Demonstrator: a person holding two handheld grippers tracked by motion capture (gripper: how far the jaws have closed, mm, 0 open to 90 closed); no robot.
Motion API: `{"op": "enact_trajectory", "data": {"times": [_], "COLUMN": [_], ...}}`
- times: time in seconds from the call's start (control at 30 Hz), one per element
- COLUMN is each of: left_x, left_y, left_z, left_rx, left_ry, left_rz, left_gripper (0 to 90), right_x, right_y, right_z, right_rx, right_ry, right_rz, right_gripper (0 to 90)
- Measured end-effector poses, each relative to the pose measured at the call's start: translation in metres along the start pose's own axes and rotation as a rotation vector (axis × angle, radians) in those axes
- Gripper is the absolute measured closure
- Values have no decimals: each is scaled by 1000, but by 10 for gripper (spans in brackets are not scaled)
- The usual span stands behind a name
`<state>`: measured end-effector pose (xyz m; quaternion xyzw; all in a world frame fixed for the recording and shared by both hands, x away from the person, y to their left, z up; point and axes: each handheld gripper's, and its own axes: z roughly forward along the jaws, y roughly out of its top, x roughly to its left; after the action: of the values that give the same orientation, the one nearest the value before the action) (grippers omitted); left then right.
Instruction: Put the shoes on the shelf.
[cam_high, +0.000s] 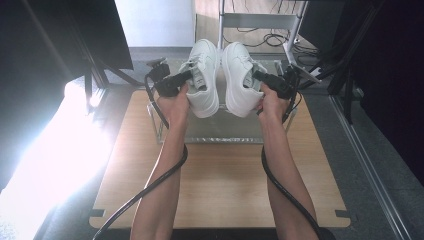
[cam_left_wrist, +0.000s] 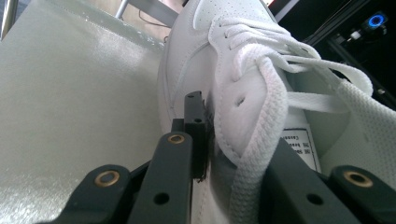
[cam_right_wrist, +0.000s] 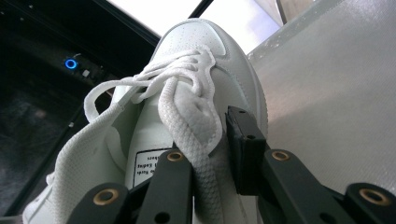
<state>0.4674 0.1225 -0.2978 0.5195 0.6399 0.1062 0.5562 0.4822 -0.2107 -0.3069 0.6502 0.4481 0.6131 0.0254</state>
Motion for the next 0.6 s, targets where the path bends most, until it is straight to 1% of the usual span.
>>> {"op": "enact_trajectory", "data": {"times": [0.03, 0.13, 0.2, 0.33, 0.4, 0.43, 0.53, 0.57, 0.6], "left_x": [0, -1, -2, -3, -3, -4, -6, -7, -7], "left_y": [1, 2, 3, 4, 4, 4, 5, 4, 4], "left_z": [1, 6, 9, 16, 19, 20, 23, 25, 25], "left_rx": [0, 1, 3, 11, 14, 15, 17, 18, 16], "left_ry": [7, 24, 42, 76, 84, 83, 91, 92, 96], "left_rz": [1, 6, 6, 13, 22, 16, 27, 32, 29], "left_gripper": [819, 819, 817, 815, 812, 812, 804, 804, 798], "right_x": [-1, -2, -2, 1, 3, 3, 6, 8, 11], "right_y": [0, 1, 1, 1, 0, 0, -2, -3, -4], "right_z": [2, 5, 8, 13, 16, 16, 18, 19, 20], "right_rx": [-3, -4, -7, -8, -7, -7, -5, -5, -8], "right_ry": [-12, -21, -37, -47, -56, -56, -60, -63, -77], "right_rz": [3, -2, 1, 0, 1, 1, -5, -12, -25], "right_gripper": [797, 797, 791, 784, 780, 780, 765, 759, 745]}}
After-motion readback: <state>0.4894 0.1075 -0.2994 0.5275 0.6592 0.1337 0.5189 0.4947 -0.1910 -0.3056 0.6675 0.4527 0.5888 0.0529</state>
